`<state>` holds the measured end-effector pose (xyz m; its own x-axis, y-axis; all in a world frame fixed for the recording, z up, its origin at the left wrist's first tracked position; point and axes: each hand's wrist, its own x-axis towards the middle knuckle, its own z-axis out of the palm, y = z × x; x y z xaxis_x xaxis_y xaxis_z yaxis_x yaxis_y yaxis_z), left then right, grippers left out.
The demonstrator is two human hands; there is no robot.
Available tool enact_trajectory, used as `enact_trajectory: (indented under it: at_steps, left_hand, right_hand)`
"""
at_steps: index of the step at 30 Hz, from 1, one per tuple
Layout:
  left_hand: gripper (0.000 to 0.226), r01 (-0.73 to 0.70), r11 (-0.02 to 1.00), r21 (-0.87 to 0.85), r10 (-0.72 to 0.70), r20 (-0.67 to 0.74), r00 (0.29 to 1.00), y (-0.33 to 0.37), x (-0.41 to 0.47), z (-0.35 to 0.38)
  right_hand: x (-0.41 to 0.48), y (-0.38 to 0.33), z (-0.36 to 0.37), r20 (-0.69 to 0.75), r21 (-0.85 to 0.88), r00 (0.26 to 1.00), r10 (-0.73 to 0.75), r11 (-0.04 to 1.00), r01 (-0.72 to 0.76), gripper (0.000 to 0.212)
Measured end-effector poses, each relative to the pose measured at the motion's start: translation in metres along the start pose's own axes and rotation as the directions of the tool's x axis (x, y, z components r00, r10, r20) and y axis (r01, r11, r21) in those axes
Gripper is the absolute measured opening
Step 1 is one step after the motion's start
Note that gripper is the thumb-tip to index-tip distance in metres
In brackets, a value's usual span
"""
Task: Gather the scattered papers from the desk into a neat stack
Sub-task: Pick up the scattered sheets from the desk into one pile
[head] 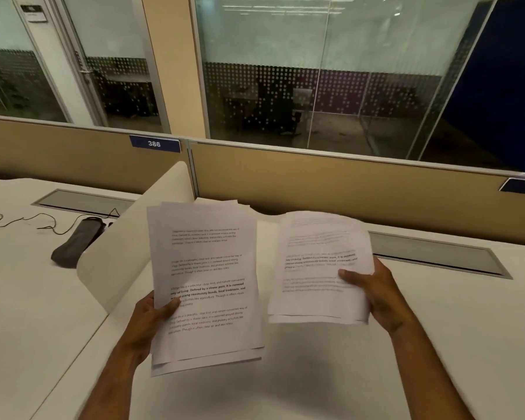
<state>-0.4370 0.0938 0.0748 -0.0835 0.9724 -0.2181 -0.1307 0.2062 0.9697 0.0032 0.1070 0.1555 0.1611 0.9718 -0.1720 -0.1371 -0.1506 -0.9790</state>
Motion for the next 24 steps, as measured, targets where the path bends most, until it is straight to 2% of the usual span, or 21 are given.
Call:
enact_trajectory:
  at_steps: [4, 7, 11, 13, 16, 19, 24]
  left_hand:
    - [0.028, -0.026, 0.999, -0.02, 0.027, 0.075, 0.997, 0.007, 0.007, 0.045]
    - [0.032, -0.038, 0.999, -0.023, 0.041, 0.149, 0.988, 0.011, 0.011, 0.081]
    - [0.042, -0.045, 0.999, -0.025, 0.05, 0.248, 0.968, 0.015, 0.009, 0.129]
    - [0.038, -0.054, 0.998, -0.016, 0.056, 0.283, 0.958, 0.016, 0.006, 0.15]
    - [0.024, -0.014, 0.999, -0.041, 0.025, 0.294, 0.956, 0.01, 0.001, 0.179]
    - [0.044, 0.038, 0.995, -0.089, -0.008, 0.309, 0.951, 0.002, -0.003, 0.202]
    - [0.032, -0.034, 0.999, 0.03, 0.02, 0.361, 0.932, -0.009, -0.015, 0.244]
  right_hand:
    - [-0.018, -0.023, -0.018, 0.09, 0.104, 0.995, -0.048, 0.994, 0.039, 0.048]
    - [-0.025, -0.012, -0.01, 0.084, 0.104, 0.996, -0.025, 0.994, 0.016, 0.047]
    - [-0.029, 0.011, 0.0, 0.032, 0.059, 0.999, 0.013, 0.998, -0.015, 0.045]
    - [-0.029, 0.021, -0.003, 0.008, 0.022, 1.0, 0.024, 0.999, -0.024, 0.043]
    - [-0.028, 0.034, -0.019, -0.026, 0.016, 0.998, 0.049, 0.999, -0.048, 0.05]
    - [-0.029, 0.041, -0.032, -0.022, -0.03, 0.999, 0.029, 0.999, -0.03, 0.053]
    - [-0.032, 0.043, -0.065, -0.009, -0.13, 1.0, -0.008, 0.991, 0.007, 0.055]
